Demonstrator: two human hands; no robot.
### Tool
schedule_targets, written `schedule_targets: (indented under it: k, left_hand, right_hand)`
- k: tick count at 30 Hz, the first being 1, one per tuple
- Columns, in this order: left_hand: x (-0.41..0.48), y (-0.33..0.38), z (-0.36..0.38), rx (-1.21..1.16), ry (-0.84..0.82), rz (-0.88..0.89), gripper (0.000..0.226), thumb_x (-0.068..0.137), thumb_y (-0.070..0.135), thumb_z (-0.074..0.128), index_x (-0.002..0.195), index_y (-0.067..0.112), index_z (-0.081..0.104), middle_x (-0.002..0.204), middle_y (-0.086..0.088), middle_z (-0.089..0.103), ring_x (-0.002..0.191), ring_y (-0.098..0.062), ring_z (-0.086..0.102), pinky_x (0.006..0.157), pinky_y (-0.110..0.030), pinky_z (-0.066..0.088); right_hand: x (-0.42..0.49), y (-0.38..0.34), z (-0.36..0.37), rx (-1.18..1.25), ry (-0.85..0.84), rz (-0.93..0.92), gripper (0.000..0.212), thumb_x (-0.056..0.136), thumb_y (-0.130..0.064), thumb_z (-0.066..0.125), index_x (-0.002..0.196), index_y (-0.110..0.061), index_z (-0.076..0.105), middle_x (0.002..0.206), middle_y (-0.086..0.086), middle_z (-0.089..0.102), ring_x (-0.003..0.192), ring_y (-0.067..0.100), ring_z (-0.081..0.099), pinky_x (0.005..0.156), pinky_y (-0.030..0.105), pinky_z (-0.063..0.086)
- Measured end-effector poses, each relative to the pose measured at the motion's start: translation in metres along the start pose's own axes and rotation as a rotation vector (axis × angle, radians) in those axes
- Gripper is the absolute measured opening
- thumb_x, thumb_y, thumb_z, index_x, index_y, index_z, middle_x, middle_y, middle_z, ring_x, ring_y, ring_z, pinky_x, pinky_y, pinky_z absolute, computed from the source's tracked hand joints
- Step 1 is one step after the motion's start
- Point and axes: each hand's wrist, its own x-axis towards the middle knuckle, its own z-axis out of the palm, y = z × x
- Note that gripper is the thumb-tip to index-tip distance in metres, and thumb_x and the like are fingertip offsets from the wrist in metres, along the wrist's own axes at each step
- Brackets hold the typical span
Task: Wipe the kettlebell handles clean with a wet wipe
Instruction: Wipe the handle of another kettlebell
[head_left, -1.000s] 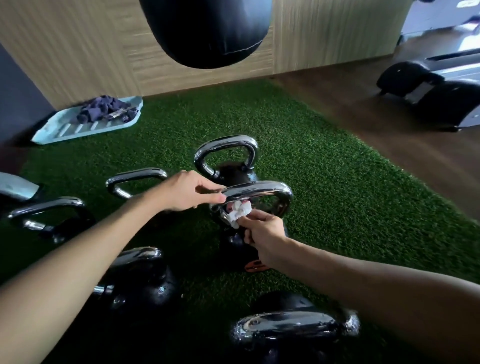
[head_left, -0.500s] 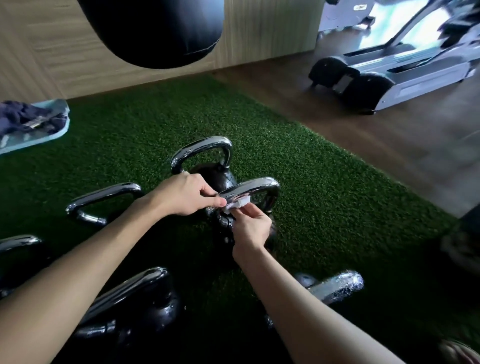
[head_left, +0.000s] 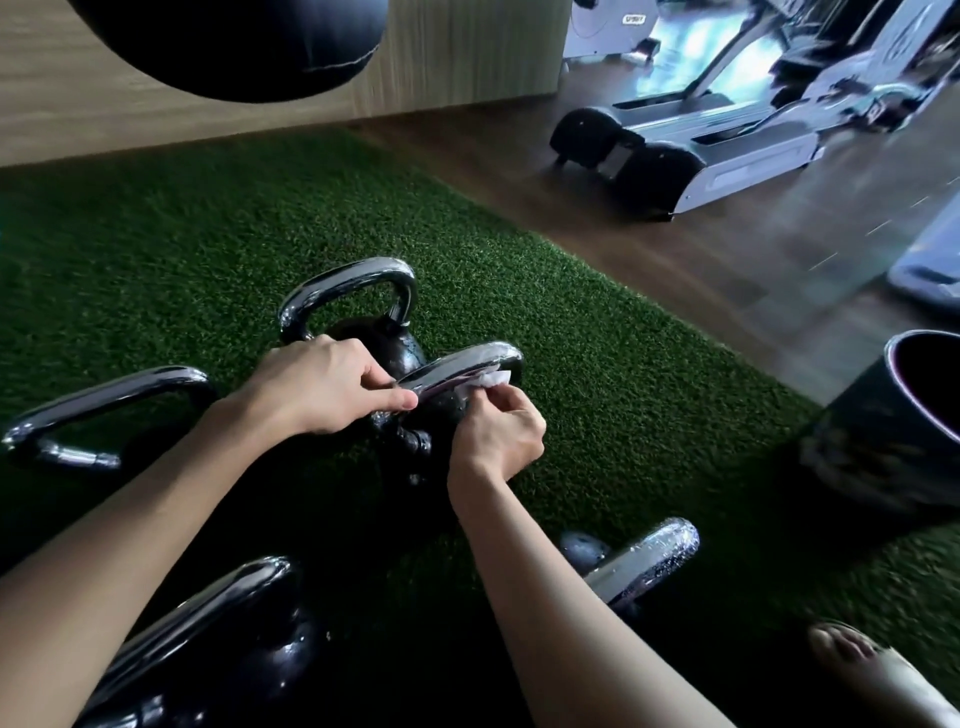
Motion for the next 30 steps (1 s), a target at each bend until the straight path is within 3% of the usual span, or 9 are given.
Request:
schedule_targets:
  k: [5, 8, 13, 17, 20, 24, 28, 30]
  left_hand:
    - [-0.003, 0.002, -0.003, -0.003, -0.008, -0.003, 0.056, 0.074, 0.089, 0.049, 0.113, 0.055, 0.07, 0.125, 0.004, 0.071, 0.108, -0.023, 0.067, 0.082, -0.033, 0.048]
    - [-0.003, 0.001, -0.004, 0.001, -0.021, 0.005, 0.056, 0.074, 0.09, 0.048, 0.112, 0.055, 0.07, 0.125, 0.005, 0.071, 0.109, -0.023, 0.067, 0.081, -0.033, 0.047]
    - [-0.005, 0.0, -0.003, -0.012, -0.013, 0.009, 0.054, 0.074, 0.09, 0.048, 0.11, 0.057, 0.07, 0.125, 0.007, 0.071, 0.111, -0.023, 0.066, 0.083, -0.034, 0.048]
    - [-0.007, 0.001, -0.003, 0.001, -0.001, 0.004, 0.056, 0.075, 0.089, 0.048, 0.113, 0.055, 0.069, 0.126, 0.006, 0.07, 0.112, -0.023, 0.066, 0.079, -0.033, 0.043]
    - [-0.009, 0.002, -0.003, -0.001, 0.006, 0.001, 0.054, 0.077, 0.088, 0.048, 0.114, 0.055, 0.069, 0.124, 0.006, 0.071, 0.112, -0.023, 0.066, 0.077, -0.033, 0.039]
    - [-0.009, 0.002, -0.002, -0.002, 0.01, 0.004, 0.054, 0.076, 0.088, 0.048, 0.113, 0.054, 0.07, 0.125, 0.003, 0.071, 0.112, -0.024, 0.066, 0.077, -0.032, 0.04]
    - [-0.011, 0.003, -0.003, -0.005, 0.008, -0.005, 0.053, 0.076, 0.087, 0.049, 0.112, 0.054, 0.07, 0.124, 0.002, 0.071, 0.112, -0.025, 0.066, 0.078, -0.032, 0.04]
    - [-0.012, 0.004, -0.003, -0.009, 0.002, -0.015, 0.053, 0.076, 0.087, 0.05, 0.113, 0.054, 0.07, 0.124, 0.002, 0.071, 0.112, -0.025, 0.066, 0.078, -0.032, 0.04]
  right_hand:
    - [0.015, -0.004, -0.003, -0.028, 0.097, 0.048, 0.007, 0.082, -0.027, 0.08, 0.084, -0.021, 0.076, 0.083, -0.008, 0.073, 0.076, 0.009, 0.065, 0.08, 0.014, 0.046]
    - [0.016, -0.002, -0.001, -0.046, 0.109, 0.062, 0.012, 0.077, -0.032, 0.084, 0.08, -0.023, 0.075, 0.081, -0.01, 0.073, 0.078, 0.011, 0.067, 0.084, 0.019, 0.051]
    - [0.023, 0.0, 0.0, -0.056, 0.087, 0.076, 0.011, 0.08, -0.026, 0.082, 0.078, -0.022, 0.073, 0.078, -0.007, 0.067, 0.075, 0.012, 0.062, 0.073, 0.012, 0.039]
    - [0.019, 0.005, -0.002, -0.07, 0.083, 0.114, 0.012, 0.082, -0.02, 0.08, 0.077, -0.024, 0.07, 0.083, -0.003, 0.07, 0.075, 0.013, 0.064, 0.076, 0.016, 0.048]
    - [0.023, 0.001, -0.001, -0.076, 0.081, 0.064, 0.007, 0.082, -0.018, 0.079, 0.08, -0.02, 0.073, 0.081, -0.005, 0.07, 0.075, 0.012, 0.064, 0.076, 0.014, 0.045]
    - [0.025, 0.004, -0.004, -0.097, 0.067, 0.069, 0.01, 0.082, -0.017, 0.079, 0.077, -0.021, 0.072, 0.081, -0.003, 0.07, 0.073, 0.013, 0.064, 0.075, 0.015, 0.049]
    - [0.02, 0.005, -0.006, -0.116, 0.044, 0.097, 0.005, 0.082, -0.018, 0.078, 0.079, -0.021, 0.074, 0.083, -0.001, 0.072, 0.08, 0.018, 0.07, 0.084, 0.024, 0.056]
    - [0.022, 0.0, -0.011, -0.102, 0.019, 0.105, 0.008, 0.082, -0.018, 0.078, 0.077, -0.021, 0.073, 0.076, -0.005, 0.069, 0.074, 0.015, 0.069, 0.079, 0.022, 0.055]
